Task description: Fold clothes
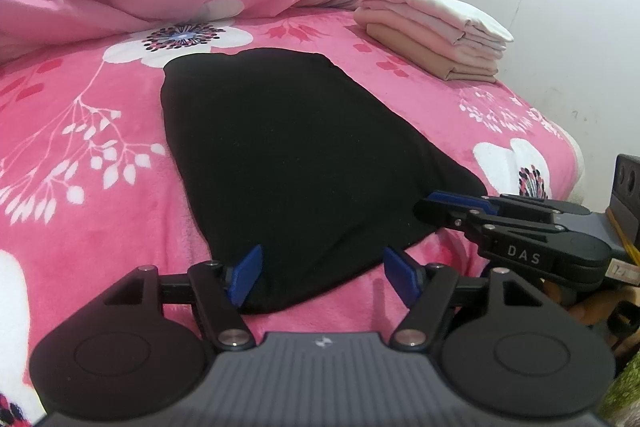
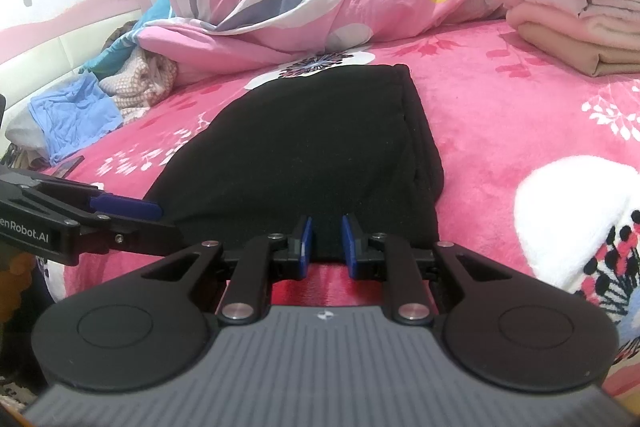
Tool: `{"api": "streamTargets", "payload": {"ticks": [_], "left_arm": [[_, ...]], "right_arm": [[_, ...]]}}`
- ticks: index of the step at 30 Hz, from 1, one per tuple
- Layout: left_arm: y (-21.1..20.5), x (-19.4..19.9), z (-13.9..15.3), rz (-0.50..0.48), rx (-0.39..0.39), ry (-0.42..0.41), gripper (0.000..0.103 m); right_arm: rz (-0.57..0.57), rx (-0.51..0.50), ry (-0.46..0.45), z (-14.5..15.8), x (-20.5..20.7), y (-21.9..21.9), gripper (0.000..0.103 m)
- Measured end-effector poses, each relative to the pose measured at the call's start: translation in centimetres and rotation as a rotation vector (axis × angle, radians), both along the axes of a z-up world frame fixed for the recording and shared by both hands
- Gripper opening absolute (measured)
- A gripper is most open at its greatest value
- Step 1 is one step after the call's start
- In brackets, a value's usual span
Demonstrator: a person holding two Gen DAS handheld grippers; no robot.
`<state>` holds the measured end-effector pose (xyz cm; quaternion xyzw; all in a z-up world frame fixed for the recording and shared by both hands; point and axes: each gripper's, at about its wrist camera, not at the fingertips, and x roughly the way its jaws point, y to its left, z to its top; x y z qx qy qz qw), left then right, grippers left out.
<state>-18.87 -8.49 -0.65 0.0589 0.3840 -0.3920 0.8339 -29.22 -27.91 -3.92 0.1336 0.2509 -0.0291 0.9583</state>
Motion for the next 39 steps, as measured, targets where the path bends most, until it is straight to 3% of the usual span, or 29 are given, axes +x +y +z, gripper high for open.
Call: {"api": "streamTargets", "payload": {"ticks": [9,18,24,31,39], "left_arm": [[-0.2,-0.1,0.0,-0.01,0.004,-0.005,0.075],[1.0,-0.2,1.6,0.005,-0.063,-0.005,0.08],[1.1,0.7,3.0,0.019,-0.092,-0.01,0.089],[-0.5,2.9,3.1,0.045,-0.031,0.022,0.094],[-2.4,4.6,1.8,0.15,0.079,0.062,0.096]], "right_arm": [[0.0,0.005,-0.002,0.0,0.0,-0.2,0.016],[0.0,0.013,-0.002,0.0,0.1,-0.3,0.016],[0.0,0.017,-0.002,0.0,0.1,-0.3,0.016],[-0.006,0.003,0.001,0.0,0.1,-0.1,0.016],[-0.006,0.014,-0.001,0.0,0.1,-0.2,0.016]]}}
